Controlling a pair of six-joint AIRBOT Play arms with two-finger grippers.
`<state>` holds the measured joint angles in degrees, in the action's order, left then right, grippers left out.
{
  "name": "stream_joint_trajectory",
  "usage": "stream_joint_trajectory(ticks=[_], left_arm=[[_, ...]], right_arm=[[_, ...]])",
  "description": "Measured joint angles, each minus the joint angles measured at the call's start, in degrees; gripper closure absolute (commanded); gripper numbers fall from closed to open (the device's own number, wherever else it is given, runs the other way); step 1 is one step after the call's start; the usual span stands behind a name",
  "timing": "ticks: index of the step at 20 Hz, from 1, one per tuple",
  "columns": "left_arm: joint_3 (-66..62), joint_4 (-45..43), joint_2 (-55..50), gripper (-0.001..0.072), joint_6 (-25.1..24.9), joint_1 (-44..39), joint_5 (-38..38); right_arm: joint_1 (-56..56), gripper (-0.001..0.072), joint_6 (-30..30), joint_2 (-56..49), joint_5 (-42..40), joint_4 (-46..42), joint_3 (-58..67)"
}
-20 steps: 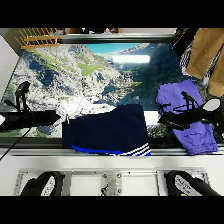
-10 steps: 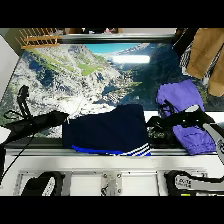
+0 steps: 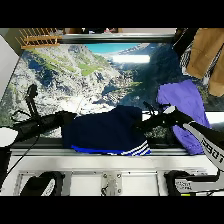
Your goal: Fold the clothes and pants, and hang the long-sleeved shirts on hangers.
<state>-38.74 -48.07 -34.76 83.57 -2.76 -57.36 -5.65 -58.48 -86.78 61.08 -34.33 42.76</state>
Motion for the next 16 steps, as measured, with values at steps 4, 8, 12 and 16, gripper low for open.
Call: stream_joint_trajectory(ticks=[4,8,12,16], left_arm=[[0.00,0.13,0.00,0.0686,1.07,-0.52,0.24],[0.00,0.11,0.00,0.0687,1.53,-0.66,0.35],[0.00,0.11,-0.04,0.0687,1.95,-0.66,0.37],[0.00,0.11,-2.14,0.0687,2.38,-0.81,0.20]], right_arm=[[-0.42,0.0710,0.46,0.00,-0.11,0.66,3.17],[4.37,0.0710,-2.95,-0.02,-0.48,-2.97,15.37],[12.76,0.0710,-10.97,-0.04,-3.43,-9.03,31.32],[22.69,0.0710,-18.69,-0.04,-7.65,-11.87,42.86]])
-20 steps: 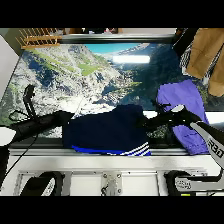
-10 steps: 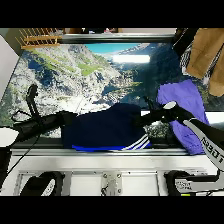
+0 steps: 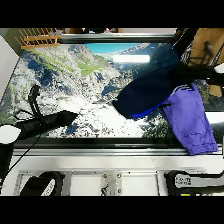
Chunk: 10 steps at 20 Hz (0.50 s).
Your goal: Fold the clothes and pants, and hang the long-sleeved shirts on hangers.
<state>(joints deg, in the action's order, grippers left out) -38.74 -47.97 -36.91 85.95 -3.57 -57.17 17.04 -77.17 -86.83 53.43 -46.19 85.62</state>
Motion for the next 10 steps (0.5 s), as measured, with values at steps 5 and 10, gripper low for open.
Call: stream_joint_trajectory(ticks=[5,10], left_arm=[[-1.03,-0.02,-5.90,0.0686,0.00,-4.00,0.00],[-6.58,-0.39,-13.79,0.0687,-0.57,-11.15,0.15]], right_arm=[[11.74,0.0711,-7.23,0.59,-2.62,-1.29,5.51],[18.10,0.0711,-18.53,5.07,-3.39,-12.04,6.54]])
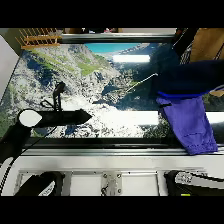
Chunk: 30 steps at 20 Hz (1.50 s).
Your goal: Fold the clothes and pants, and hang the long-sleeved shirts on hangers.
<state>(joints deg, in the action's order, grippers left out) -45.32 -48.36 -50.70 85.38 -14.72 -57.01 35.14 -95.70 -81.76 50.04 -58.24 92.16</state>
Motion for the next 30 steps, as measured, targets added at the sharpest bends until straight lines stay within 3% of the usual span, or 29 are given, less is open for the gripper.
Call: stream_joint_trajectory(ticks=[3,7,12,19,20,21,22,24,30], left_arm=[[-4.61,-0.04,-4.20,0.0686,-1.60,-3.89,0.04],[-9.97,-0.17,-8.28,0.0686,-2.95,-7.65,0.02],[-12.48,-0.15,-10.14,0.0687,-3.41,-9.51,-0.72],[-12.92,-0.15,-10.49,0.0687,-3.82,-9.90,-4.46],[-12.92,-0.15,-10.49,0.0687,-3.85,-9.90,-4.87],[-12.92,-0.15,-10.49,0.0686,-3.85,-9.90,-5.09],[-12.92,-0.15,-10.49,0.0687,-3.89,-9.90,-5.31],[-12.94,-0.15,-10.49,0.0687,-4.00,-9.90,-5.60],[-12.94,-0.15,-10.54,0.0686,-4.02,-9.90,-5.84]], right_arm=[[1.11,0.0710,-6.88,3.82,5.55,-11.69,0.13],[0.85,0.0710,-7.87,8.00,18.95,-20.24,-2.62],[-2.08,0.0710,-7.50,13.31,29.92,-25.27,-12.72],[-4.37,0.0690,-13.11,19.50,34.97,-29.94,-26.75],[-4.44,0.0544,-13.60,19.98,35.50,-30.58,-27.91],[-4.48,0.0235,-13.88,20.31,36.06,-31.04,-28.65],[-4.50,-0.0008,-13.90,20.55,36.59,-31.36,-29.27],[-4.55,-0.0008,-13.64,20.83,37.29,-31.74,-29.86],[-5.49,-0.0008,-4.09,25.66,34.97,-30.99,-24.72]])
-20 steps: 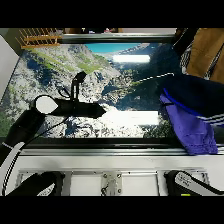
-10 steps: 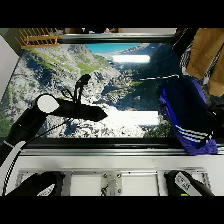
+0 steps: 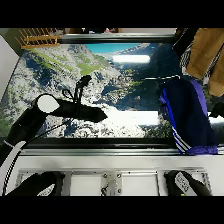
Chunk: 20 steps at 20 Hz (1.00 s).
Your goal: Fold the clothes and pants, and hang the long-sleeved shirts on hangers.
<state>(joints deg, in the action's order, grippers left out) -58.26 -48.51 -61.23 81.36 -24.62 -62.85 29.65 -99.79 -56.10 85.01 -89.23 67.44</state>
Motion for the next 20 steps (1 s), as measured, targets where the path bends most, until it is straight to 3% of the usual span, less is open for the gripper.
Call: stream_joint_trajectory(ticks=[6,7,8,9,10,20], left_arm=[[0.00,0.13,0.00,0.0687,0.00,0.00,0.33],[0.00,0.13,0.00,0.0686,0.00,0.00,0.42],[0.00,0.13,0.00,0.0687,0.00,0.00,0.48],[0.00,0.13,0.00,0.0686,0.00,0.00,0.46],[0.00,0.13,0.00,0.0686,0.00,0.00,0.46],[0.00,0.15,0.00,0.0686,0.00,0.00,0.46]], right_arm=[[-12.59,-0.0002,6.93,8.70,-7.39,12.63,1.51],[-15.50,0.0031,7.61,9.22,-7.91,13.51,1.51],[-18.47,0.0302,8.24,9.57,-8.41,14.34,1.51],[-21.27,0.0629,8.59,9.73,-8.76,15.06,1.51],[-23.58,0.0702,8.85,9.75,-8.98,15.54,1.51],[-31.23,0.0703,9.84,9.57,-8.48,16.90,1.49]])
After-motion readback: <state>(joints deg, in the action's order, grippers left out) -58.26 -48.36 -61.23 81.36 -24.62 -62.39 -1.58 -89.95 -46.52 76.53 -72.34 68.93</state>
